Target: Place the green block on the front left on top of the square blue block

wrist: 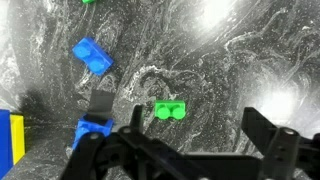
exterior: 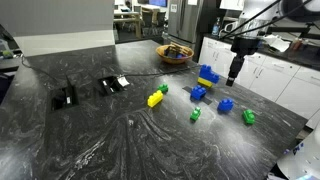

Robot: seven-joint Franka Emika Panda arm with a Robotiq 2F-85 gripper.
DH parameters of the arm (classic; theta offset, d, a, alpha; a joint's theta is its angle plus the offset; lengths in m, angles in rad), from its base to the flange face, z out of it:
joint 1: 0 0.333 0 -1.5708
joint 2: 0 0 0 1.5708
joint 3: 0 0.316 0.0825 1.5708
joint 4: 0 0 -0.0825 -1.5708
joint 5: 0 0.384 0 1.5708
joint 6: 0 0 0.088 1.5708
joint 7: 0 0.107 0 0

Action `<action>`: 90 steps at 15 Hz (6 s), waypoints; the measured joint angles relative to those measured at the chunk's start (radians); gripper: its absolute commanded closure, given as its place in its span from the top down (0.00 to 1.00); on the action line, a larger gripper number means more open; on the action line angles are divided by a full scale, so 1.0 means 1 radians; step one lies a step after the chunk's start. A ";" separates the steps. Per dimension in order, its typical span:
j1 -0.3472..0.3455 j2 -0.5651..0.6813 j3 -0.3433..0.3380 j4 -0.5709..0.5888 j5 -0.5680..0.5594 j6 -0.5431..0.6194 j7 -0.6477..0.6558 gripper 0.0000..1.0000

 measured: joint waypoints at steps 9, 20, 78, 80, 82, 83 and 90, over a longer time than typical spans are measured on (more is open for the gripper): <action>0.000 0.000 0.000 0.000 0.000 0.000 0.000 1.00; 0.000 0.000 0.000 0.000 0.000 0.000 0.000 1.00; -0.005 0.450 0.080 -0.079 -0.109 0.532 0.184 1.00; -0.005 0.459 0.078 -0.077 -0.098 0.533 0.155 1.00; -0.005 0.476 0.076 -0.075 -0.094 0.539 0.139 1.00; -0.005 0.486 0.075 -0.074 -0.093 0.547 0.138 1.00; -0.005 0.524 0.069 -0.055 -0.093 0.574 0.138 0.98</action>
